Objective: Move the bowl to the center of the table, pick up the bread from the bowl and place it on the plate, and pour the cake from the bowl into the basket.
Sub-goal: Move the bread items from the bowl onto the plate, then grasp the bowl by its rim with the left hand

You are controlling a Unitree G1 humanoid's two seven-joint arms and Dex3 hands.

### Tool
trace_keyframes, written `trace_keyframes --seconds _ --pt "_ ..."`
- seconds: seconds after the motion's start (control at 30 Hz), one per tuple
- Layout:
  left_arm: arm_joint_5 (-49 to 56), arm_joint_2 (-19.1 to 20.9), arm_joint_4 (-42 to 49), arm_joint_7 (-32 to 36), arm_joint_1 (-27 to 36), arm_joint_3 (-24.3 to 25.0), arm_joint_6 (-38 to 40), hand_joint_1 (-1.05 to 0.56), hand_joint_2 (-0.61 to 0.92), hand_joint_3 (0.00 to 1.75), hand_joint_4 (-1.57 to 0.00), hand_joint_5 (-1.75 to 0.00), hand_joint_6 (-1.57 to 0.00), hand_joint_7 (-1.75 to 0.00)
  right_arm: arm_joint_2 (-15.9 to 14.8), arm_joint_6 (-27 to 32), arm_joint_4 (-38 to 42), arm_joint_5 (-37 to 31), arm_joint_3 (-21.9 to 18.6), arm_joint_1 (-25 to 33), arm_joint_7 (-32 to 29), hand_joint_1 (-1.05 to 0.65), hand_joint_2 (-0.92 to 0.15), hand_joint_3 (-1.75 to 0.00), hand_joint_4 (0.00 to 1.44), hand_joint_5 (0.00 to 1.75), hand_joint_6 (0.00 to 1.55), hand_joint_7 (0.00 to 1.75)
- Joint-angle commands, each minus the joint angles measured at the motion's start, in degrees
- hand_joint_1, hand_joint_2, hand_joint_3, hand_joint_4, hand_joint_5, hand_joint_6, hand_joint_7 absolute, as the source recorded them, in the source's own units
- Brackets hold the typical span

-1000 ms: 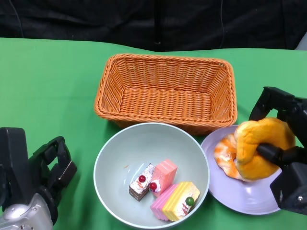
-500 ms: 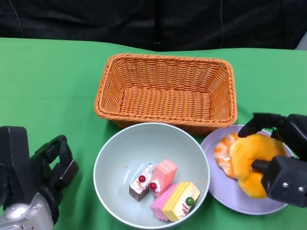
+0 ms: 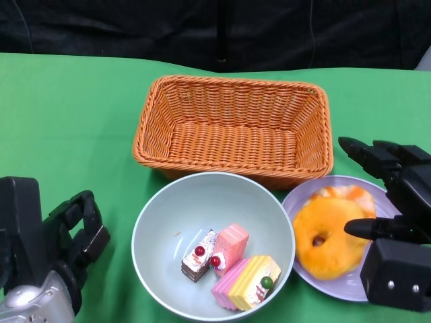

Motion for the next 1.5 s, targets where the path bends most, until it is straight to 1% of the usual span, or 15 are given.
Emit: trace_keyframes --seconds 0.03,0.3,0.4,0.5,0.63,0.73,0.83,0.9,1.0,1.13,1.17,1.23,1.3,1.4,1.5 --pt "0.07 0.97 0.01 -0.29 -0.11 0.66 -0.18 -0.59 0.92 0.77 0.0 -0.58 -0.25 0.0 -0.88 0.09 -3.05 0.26 -0.99 1.59 -0.01 -0.85 -0.92 -0.15 0.0 0.11 0.06 0.0" --pt "0.73 2.25 -0.88 -1.41 0.95 -0.24 -1.17 -0.58 0.92 0.77 0.0 -0.53 -0.24 -0.02 -0.13 -0.17 -9.7 -1.65 -1.77 5.52 -2.18 -0.82 -0.92 -0.18 0.03 0.15 0.1 0.02" --pt "6.13 6.5 -1.66 -3.93 3.42 -5.86 -6.97 -0.56 0.92 0.77 0.0 -0.55 -0.24 -0.01 0.33 -1.88 -9.18 -1.77 -2.09 7.0 -4.95 -0.78 -0.92 -0.21 0.04 0.19 0.12 0.03" --pt "12.48 11.16 -2.07 -6.36 6.16 -11.19 -14.16 -0.56 0.92 0.74 0.0 -0.65 -0.24 -0.01 0.68 -4.19 -7.72 -1.3 -2.67 8.51 -8.09 -0.75 -0.92 -0.24 0.02 0.27 0.13 0.03" --pt "16.14 14.11 -1.93 -8.69 7.98 -13.09 -21.62 -0.54 0.92 0.68 0.0 -0.64 -0.25 -0.01 1.54 -7.44 -5.59 0.2 -3.63 10.12 -12.08 -0.72 -0.92 -0.26 0.0 0.36 0.16 0.04" --pt "18.77 16.36 -1.04 -10.42 9.27 -13.64 -30.85 -0.58 0.92 0.64 0.0 -0.65 -0.24 -0.01 2.19 -9.38 -4.83 1.6 -4.39 11.63 -14.12 -0.71 -0.92 -0.31 0.0 0.38 0.15 0.03" --pt "22.04 18.65 0.15 -11.34 10.05 -14.12 -39.76 -0.6 0.92 0.6 0.0 -0.72 -0.26 -0.02 2.65 -12.08 -3.68 2.89 -5.03 12.79 -16.14 -0.68 -0.92 -0.32 0.0 0.52 0.18 0.04" --pt "25.37 20.28 1.44 -10.97 10.24 -14.74 -45.47 -0.59 0.92 0.58 -0.01 -0.83 -0.31 -0.04 2.96 -13.8 -2.99 3.49 -5.21 13.3 -17.17 -0.65 -0.92 -0.32 0.01 0.62 0.21 0.05" --pt "28.83 21.69 2.86 -10.65 10.4 -15.26 -52.12 -0.57 0.92 0.54 -0.03 -0.92 -0.36 -0.07 3.33 -15.66 -2.43 4.36 -5.42 14.14 -18.04 -0.63 -0.92 -0.32 0.03 0.68 0.23 0.06" --pt "33.04 24.41 8.75 -9.65 9.33 -15.45 -66.71 -0.57 0.92 0.5 0.0 -1.08 -0.41 -0.11 3.76 -18.27 -1.44 5.54 -5.59 15.13 -18.78 -0.6 -0.92 -0.33 0.06 0.71 0.26 0.07" --pt "35.22 26.18 11.03 -8.93 8.6 -15.45 -71.2 -0.57 0.92 0.49 0.0 -1.09 -0.42 -0.12 3.97 -18.56 -1.31 5.75 -5.62 15.36 -18.91 -0.59 -0.92 -0.33 0.06 0.72 0.26 0.07" --pt "38.55 29.46 14.94 -8.26 7.2 -15.28 -78.66 -0.58 0.92 0.42 0.0 -1.11 -0.43 -0.14 4.48 -19.16 -1.05 6.16 -5.7 15.69 -19.17 -0.59 -0.92 -0.33 0.07 0.72 0.27 0.07" --pt "39.94 31.88 17.42 -8.68 6.06 -15.16 -83.53 -0.59 0.92 0.35 0.0 -1.15 -0.44 -0.16 5.03 -19.74 -0.67 6.77 -5.87 15.77 -19.39 -0.59 -0.92 -0.33 0.07 0.73 0.28 0.07" --pt "41.95 36.08 21.74 -8.8 3.29 -15.35 -92.11 -0.6 0.92 0.16 0.0 -1.15 -0.44 -0.23 6.0 -19.81 -0.36 7.7 -6.08 15.72 -19.39 -0.59 -0.92 -0.31 0.07 0.74 0.29 0.07" --pt "43.97 38.99 25.03 -8.78 1.16 -15.46 -97.38 -0.62 0.92 0.08 -0.01 -1.12 -0.44 -0.26 6.49 -19.83 -0.25 7.41 -6.04 15.61 -19.53 -0.59 -0.92 -0.31 0.06 0.75 0.29 0.07"
